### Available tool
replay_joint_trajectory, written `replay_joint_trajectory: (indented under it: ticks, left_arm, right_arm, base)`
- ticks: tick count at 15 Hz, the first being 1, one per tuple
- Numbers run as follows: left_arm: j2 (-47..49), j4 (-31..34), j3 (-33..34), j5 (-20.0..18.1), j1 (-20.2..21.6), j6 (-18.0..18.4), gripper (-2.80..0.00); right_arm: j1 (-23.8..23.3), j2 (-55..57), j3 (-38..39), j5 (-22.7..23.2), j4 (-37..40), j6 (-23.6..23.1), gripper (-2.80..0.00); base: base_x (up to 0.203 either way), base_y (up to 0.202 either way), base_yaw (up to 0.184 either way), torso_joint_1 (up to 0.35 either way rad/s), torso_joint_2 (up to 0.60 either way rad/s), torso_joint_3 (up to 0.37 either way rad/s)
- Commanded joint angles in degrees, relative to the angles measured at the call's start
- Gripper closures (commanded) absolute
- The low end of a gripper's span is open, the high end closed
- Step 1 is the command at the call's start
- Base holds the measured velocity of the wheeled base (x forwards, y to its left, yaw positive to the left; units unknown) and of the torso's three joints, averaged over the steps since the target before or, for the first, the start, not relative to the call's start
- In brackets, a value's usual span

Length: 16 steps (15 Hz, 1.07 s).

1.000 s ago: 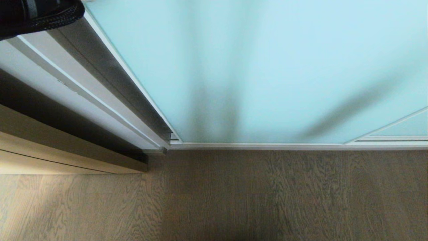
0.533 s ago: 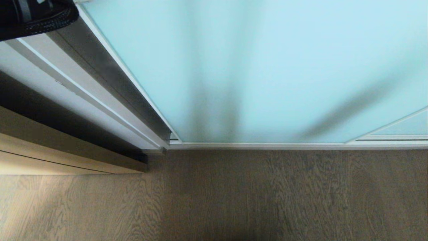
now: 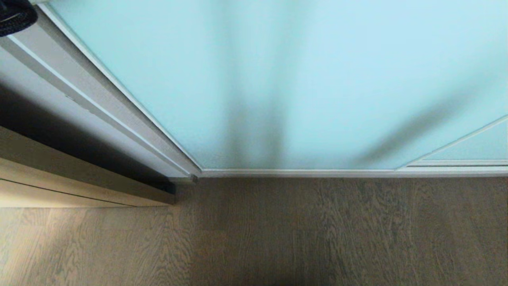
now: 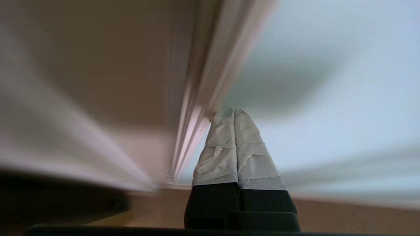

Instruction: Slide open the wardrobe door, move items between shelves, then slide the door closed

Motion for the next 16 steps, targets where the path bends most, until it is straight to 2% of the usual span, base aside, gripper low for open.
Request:
replay_joint_trajectory:
  ticks: [1,10,16]
  left_arm:
    - [-1.3,-1.3,-0.5,-0.1,0.7,0.1,0.0]
    - [-2.2,-1.0,-0.6,-0.4,0.7,0.3,0.0]
    - [-5.0,-0.3,2.3,-6.1,0.7,0.0,0.0]
  right_arm:
    - [0.0,0.0,0.0,0.0,0.0,0.0,0.0]
    - [0.0,0.0,0.0,0.0,0.0,0.0,0.0]
    - [0.0,0.0,0.0,0.0,0.0,0.0,0.0]
  base:
    - [0.0,0.0,0.0,0.0,0.0,0.0]
    - [0.0,0.0,0.0,0.0,0.0,0.0]
    - [0.0,0.0,0.0,0.0,0.0,0.0]
